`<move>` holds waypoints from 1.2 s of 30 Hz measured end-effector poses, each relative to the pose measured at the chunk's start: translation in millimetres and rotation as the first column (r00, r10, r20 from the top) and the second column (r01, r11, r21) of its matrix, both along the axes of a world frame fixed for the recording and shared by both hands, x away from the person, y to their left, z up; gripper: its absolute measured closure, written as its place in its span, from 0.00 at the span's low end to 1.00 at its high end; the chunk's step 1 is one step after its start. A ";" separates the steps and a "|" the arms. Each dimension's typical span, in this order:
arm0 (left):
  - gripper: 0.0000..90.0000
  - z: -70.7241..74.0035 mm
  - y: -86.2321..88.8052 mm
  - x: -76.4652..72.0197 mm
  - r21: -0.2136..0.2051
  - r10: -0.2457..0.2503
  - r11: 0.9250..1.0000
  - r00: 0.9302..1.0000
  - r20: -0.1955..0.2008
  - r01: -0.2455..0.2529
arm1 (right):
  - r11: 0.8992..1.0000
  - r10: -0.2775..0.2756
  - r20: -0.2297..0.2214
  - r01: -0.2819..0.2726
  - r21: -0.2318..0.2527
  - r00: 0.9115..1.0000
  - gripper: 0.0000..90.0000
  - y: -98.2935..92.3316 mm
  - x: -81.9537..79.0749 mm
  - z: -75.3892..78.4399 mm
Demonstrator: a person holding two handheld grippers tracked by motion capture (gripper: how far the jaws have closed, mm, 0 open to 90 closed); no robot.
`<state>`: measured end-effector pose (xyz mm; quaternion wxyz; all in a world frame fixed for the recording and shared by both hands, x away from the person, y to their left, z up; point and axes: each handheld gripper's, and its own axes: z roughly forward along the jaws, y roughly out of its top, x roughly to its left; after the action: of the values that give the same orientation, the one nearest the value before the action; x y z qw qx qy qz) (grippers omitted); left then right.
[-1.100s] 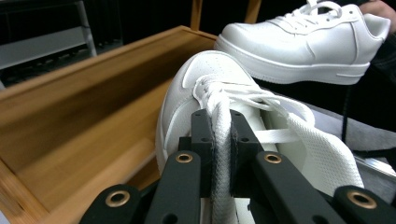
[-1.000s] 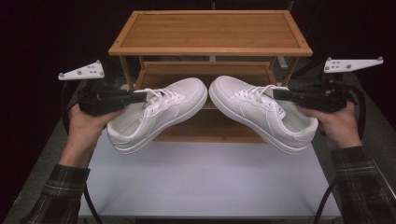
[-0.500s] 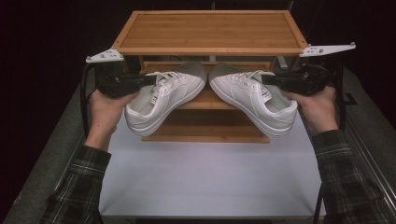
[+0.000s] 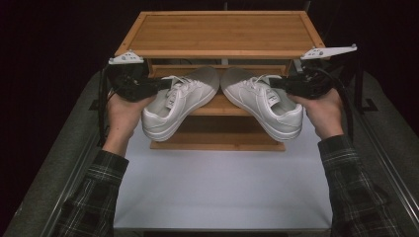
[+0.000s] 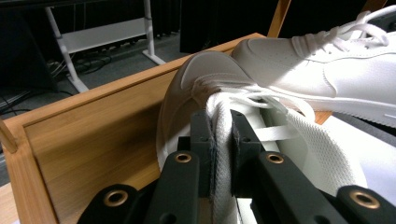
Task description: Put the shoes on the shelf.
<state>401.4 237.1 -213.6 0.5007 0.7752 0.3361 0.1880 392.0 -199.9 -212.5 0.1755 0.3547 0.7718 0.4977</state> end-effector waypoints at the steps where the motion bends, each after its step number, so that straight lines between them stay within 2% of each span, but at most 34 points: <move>1: 0.88 -0.4 0.2 0.2 -0.009 -0.008 1.000 1.000 0.001 0.008 | 1.000 0.008 0.005 -0.008 -0.001 1.000 0.84 -0.7 0.3 -0.1; 2: 0.84 -0.4 0.2 0.2 -0.009 -0.008 1.000 1.000 0.001 0.008 | 1.000 0.008 0.005 -0.008 -0.001 1.000 0.84 -0.7 0.3 -0.1; 3: 0.79 -0.6 2.0 0.5 -0.046 -0.009 0.999 1.000 0.006 0.009 | 0.999 0.010 0.012 -0.010 0.036 1.000 0.78 -2.9 -0.6 1.7; 5: 0.74 0.4 3.7 0.7 -0.069 -0.015 0.997 1.000 0.012 0.016 | 0.999 0.018 0.012 -0.018 0.047 1.000 0.72 -4.2 -0.3 3.9; 7: 0.67 0.9 3.7 0.6 -0.073 -0.019 0.997 1.000 0.011 0.020 | 0.999 0.011 0.011 -0.011 0.034 1.000 0.66 -3.5 -0.6 4.4; 8: 0.67 1.2 3.3 0.2 -0.073 -0.020 0.997 1.000 0.018 0.021 | 0.999 0.011 0.011 -0.011 0.034 1.000 0.66 -3.5 -0.6 4.4; 9: 0.60 1.8 2.9 -0.6 -0.073 -0.019 0.997 1.000 0.021 0.021 | 0.999 0.003 0.014 -0.004 0.036 1.000 0.58 -4.1 -1.7 5.2; 10: 0.60 2.6 2.7 -1.1 -0.073 -0.020 0.997 1.000 0.023 0.021 | 0.999 0.003 0.014 -0.004 0.036 1.000 0.58 -4.1 -1.7 5.2; 12: 0.47 6.6 3.6 -4.1 -0.078 -0.023 0.997 0.999 0.026 0.025 | 0.999 -0.011 0.026 0.010 0.050 1.000 0.49 -7.2 -5.2 9.2; 14: 0.41 8.5 4.6 -5.4 -0.079 -0.027 0.996 0.999 0.025 0.029 | 0.998 -0.018 0.031 0.016 0.057 0.999 0.46 -10.5 -9.3 13.3; 15: 0.40 12.6 7.1 -9.0 -0.076 -0.043 0.996 0.999 0.022 0.045 | 0.998 -0.021 0.034 0.019 0.056 0.999 0.44 -12.0 -11.8 15.2; 18: 0.35 16.9 10.4 -14.5 -0.065 -0.049 0.997 0.998 0.037 0.052 | 0.998 -0.021 0.039 0.019 0.054 0.999 0.42 -16.1 -17.1 18.4; 20: 0.30 21.2 16.6 -22.4 -0.059 -0.060 0.996 0.997 0.043 0.062 | 0.998 -0.023 0.037 0.021 0.058 0.999 0.38 -23.1 -26.2 22.0; 23: 0.26 23.6 21.6 -28.2 -0.061 -0.065 0.996 0.997 0.050 0.068 | 0.998 -0.028 0.057 0.025 0.059 0.998 0.35 -29.4 -36.1 25.4; 27: 0.21 25.9 35.0 -43.0 -0.057 -0.067 0.996 0.995 0.067 0.071 | 0.998 -0.032 0.057 0.029 0.063 0.998 0.31 -38.5 -47.4 27.3; 32: 0.17 23.5 46.1 -55.8 -0.040 -0.081 0.996 0.993 0.082 0.084 | 0.997 -0.020 0.056 0.016 0.071 0.998 0.27 -48.2 -61.2 23.6; 36: 0.12 8.8 53.8 -69.6 -0.028 -0.102 0.994 0.992 0.081 0.104 | 0.997 -0.004 0.041 0.001 0.081 0.999 0.24 -58.4 -75.3 9.5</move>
<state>331.8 290.9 -204.8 0.5353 0.7752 0.2785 0.1871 316.7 -258.3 -203.0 0.1775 0.3520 0.7468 0.5356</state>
